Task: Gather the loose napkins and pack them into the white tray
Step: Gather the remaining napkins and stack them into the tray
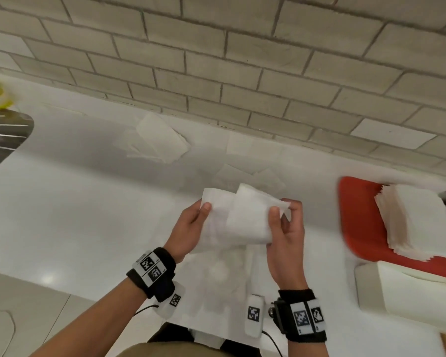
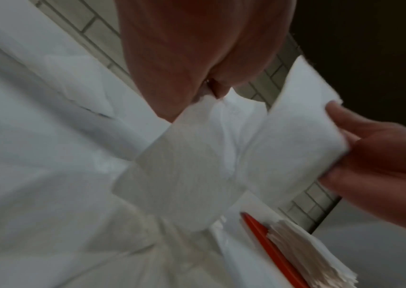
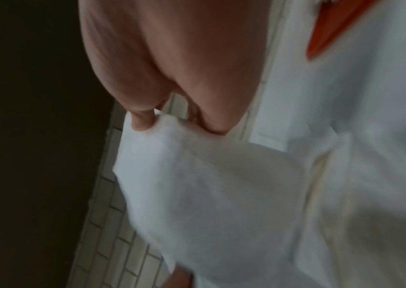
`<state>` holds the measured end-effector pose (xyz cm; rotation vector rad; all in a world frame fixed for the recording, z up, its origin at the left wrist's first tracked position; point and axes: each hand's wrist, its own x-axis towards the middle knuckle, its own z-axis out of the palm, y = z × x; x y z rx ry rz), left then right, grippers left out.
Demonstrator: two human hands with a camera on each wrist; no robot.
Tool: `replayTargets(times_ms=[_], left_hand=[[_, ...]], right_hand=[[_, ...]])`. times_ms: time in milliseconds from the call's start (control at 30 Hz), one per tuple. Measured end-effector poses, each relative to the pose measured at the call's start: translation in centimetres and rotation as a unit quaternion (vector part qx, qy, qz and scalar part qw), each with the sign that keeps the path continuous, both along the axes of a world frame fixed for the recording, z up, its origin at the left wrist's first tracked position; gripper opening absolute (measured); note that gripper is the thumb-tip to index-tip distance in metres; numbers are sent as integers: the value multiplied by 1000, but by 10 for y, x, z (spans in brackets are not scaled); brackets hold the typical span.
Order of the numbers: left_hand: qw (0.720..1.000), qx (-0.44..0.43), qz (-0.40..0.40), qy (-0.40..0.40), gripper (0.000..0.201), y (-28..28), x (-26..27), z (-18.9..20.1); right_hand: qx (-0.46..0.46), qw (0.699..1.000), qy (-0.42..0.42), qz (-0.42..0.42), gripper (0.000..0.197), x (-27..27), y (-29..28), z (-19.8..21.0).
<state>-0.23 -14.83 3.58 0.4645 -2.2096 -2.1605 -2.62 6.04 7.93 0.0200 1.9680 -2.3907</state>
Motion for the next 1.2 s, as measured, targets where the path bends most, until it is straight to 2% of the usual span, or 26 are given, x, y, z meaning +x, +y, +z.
replayTargets(times_ms=[33,133,167,267,400,533,567,667,733,767,800,867,933,1000,1067,1133,1200], left_hand=[[1000,1,3,7,34,11,-2,5],[1000,5,-11,14,37,54,-6,19],[1000,18,-21,14,37,72,-7,24],[997,70,-37,17,38,135,-5,43],[993,112,-29,15,41,217,0,60],[990,131,-45,14,65,281,6,66],[990,132,-49,23,64,295,8,65],[996,48,-34,72,31,335,10,61],[994,38,-31,98,25,361,9,58],[993,56,-25,101,26,367,7,57],[992,81,-18,99,27,375,6,58],[986,145,5,86,31,391,-1,59],[979,187,30,71,35,401,-7,56],[987,141,51,60,35,406,-13,47],[997,33,46,56,34,410,-18,32],[998,-44,14,49,36,416,-22,16],[990,-129,-44,43,39,421,-25,-2]], right_hand=[[19,1000,20,-2,30,5,13,11],[64,992,101,-27,13,17,48,35],[80,989,120,-44,17,18,58,37],[158,974,123,-102,22,13,86,26],[252,948,134,-143,13,7,137,10],[316,916,177,-172,14,10,190,7],[330,910,183,-174,14,13,202,8],[344,896,189,-205,25,21,237,10],[338,908,152,-195,54,23,267,10],[301,936,100,-154,70,24,280,12],[250,962,30,-103,76,26,296,16],[147,986,-79,-5,59,31,336,14],[99,989,-114,-11,38,38,373,12],[74,988,-121,-68,32,40,402,6],[106,978,-128,-130,24,33,431,-5],[231,949,-118,-180,18,20,454,-17],[399,889,-102,-201,22,7,468,-28]])
